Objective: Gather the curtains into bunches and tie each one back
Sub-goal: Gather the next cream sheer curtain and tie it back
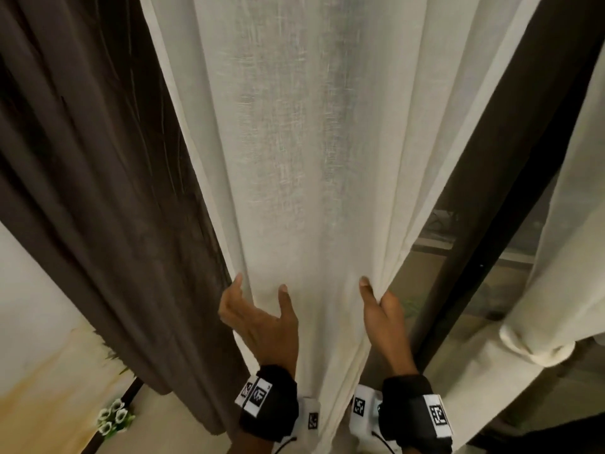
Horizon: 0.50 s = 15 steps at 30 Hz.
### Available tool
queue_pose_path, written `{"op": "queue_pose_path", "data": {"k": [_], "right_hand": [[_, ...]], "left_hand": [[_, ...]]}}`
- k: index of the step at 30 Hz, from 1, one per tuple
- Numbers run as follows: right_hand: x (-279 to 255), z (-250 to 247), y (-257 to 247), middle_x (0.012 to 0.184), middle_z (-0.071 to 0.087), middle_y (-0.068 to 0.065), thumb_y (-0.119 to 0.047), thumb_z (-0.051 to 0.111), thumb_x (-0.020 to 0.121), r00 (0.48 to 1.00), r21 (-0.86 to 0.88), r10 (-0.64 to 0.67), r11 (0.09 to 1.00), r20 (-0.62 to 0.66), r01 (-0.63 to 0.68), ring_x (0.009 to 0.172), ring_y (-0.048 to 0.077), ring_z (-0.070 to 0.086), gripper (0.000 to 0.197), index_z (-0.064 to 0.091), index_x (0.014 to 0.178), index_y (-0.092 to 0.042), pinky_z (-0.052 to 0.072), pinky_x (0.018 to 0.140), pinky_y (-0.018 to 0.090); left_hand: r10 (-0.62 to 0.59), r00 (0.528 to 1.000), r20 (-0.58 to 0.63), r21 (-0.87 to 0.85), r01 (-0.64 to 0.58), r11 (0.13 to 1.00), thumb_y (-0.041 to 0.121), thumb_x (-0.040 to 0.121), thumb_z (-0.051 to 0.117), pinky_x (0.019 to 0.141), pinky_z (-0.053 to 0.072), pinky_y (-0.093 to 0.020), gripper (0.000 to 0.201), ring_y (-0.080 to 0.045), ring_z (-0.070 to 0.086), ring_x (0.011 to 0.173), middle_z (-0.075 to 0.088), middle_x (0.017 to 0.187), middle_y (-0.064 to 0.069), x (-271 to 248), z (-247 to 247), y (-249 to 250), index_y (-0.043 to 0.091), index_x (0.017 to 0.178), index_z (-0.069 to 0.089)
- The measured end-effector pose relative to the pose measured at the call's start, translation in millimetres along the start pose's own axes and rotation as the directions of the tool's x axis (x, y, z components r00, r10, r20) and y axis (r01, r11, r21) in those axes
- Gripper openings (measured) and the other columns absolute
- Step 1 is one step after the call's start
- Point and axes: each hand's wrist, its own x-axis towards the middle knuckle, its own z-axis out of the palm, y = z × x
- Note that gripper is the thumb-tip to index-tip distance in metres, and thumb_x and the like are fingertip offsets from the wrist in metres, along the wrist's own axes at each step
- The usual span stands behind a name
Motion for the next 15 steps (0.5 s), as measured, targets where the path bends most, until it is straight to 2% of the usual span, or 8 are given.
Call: {"op": "queue_pose_path", "data": {"k": [3,5,6,8,9,12,13,15], "right_hand": [[-4.3,13.9,-5.3,0.127,0.073,0.001,-0.038,0.055,0.11,1.0,-0.022,-0.007,1.0,-0.017,0.006,0.119,0.018,0.064,0.039,0.067,0.138,-0.015,0.046,0.099,0.028],[-7.1,22.9,-9.0,0.113,0.074,-0.013,-0.043,0.056,0.108,1.0,-0.018,-0.024,1.0,-0.009,0.024,0.11,0.01,0.068,0.029,0.068,0.129,-0.027,0.049,0.086,0.02],[-9.6,27.1,-11.3,0.11,0.073,-0.019,-0.047,0.056,0.107,1.0,-0.014,-0.027,1.0,0.015,0.028,0.109,0.005,0.067,0.027,0.067,0.127,-0.032,0.048,0.086,0.017],[-13.3,35.6,-9.5,0.121,0.076,-0.017,-0.053,0.058,0.104,0.994,0.005,-0.04,0.999,0.102,0.04,0.117,0.002,0.068,0.038,0.07,0.133,-0.031,0.049,0.098,0.019],[-15.3,39.6,-7.6,0.122,0.078,-0.014,-0.055,0.062,0.101,0.988,0.006,-0.049,0.999,0.146,0.049,0.116,0.0,0.071,0.043,0.071,0.133,-0.028,0.052,0.099,0.021],[-17.2,50.0,-5.2,0.097,0.082,-0.004,-0.051,0.076,0.092,0.987,-0.048,-0.1,0.993,0.129,0.107,0.089,0.0,0.077,0.04,0.075,0.114,-0.018,0.058,0.077,0.017],[-14.7,51.6,-3.6,0.094,0.081,-0.003,-0.048,0.075,0.094,0.99,-0.043,-0.111,0.992,0.082,0.115,0.087,0.001,0.077,0.035,0.076,0.111,-0.017,0.058,0.075,0.018],[-8.6,49.7,-1.5,0.098,0.081,-0.006,-0.039,0.067,0.104,0.994,-0.041,-0.109,0.993,-0.016,0.109,0.095,0.006,0.076,0.024,0.076,0.113,-0.018,0.058,0.083,0.024]], "left_hand": [[-0.117,0.976,0.186,-0.051,0.128,0.99,0.031,0.095,0.078,0.094,0.049,-0.032,0.056,-0.019,0.063,0.115,0.061,0.122,0.008,17.9,-2.3,-6.7,0.027,0.144,0.05],[-0.061,0.968,0.241,-0.024,0.069,0.997,0.03,0.099,0.074,0.087,0.049,-0.027,0.045,-0.009,0.065,0.102,0.065,0.114,0.014,14.0,-2.1,-5.9,0.029,0.14,0.056],[-0.015,0.96,0.278,-0.025,0.023,0.999,0.029,0.1,0.072,0.087,0.048,-0.024,0.044,-0.003,0.063,0.1,0.066,0.116,0.015,9.7,-0.8,-4.9,0.029,0.141,0.056],[0.089,0.906,0.414,-0.096,-0.054,0.994,0.027,0.102,0.067,0.087,0.05,-0.019,0.04,0.006,0.062,0.101,0.066,0.12,0.017,-0.7,1.9,-0.8,0.034,0.14,0.055],[0.149,0.856,0.495,-0.146,-0.087,0.985,0.027,0.103,0.064,0.087,0.053,-0.02,0.038,0.005,0.063,0.103,0.066,0.12,0.018,-4.9,2.9,1.3,0.035,0.139,0.055],[0.267,0.691,0.672,-0.286,-0.091,0.954,0.024,0.098,0.064,0.091,0.06,-0.034,0.036,-0.004,0.07,0.108,0.071,0.116,0.014,-10.5,7.1,3.5,0.032,0.133,0.063],[0.302,0.673,0.675,-0.306,-0.118,0.945,0.02,0.095,0.067,0.09,0.061,-0.038,0.031,-0.007,0.071,0.105,0.072,0.111,0.013,-9.9,8.1,2.3,0.029,0.125,0.067],[0.394,0.724,0.566,-0.304,-0.261,0.916,0.016,0.09,0.068,0.086,0.059,-0.04,0.022,-0.012,0.069,0.097,0.071,0.103,0.009,-7.3,7.7,-3.4,0.021,0.111,0.073]]}}
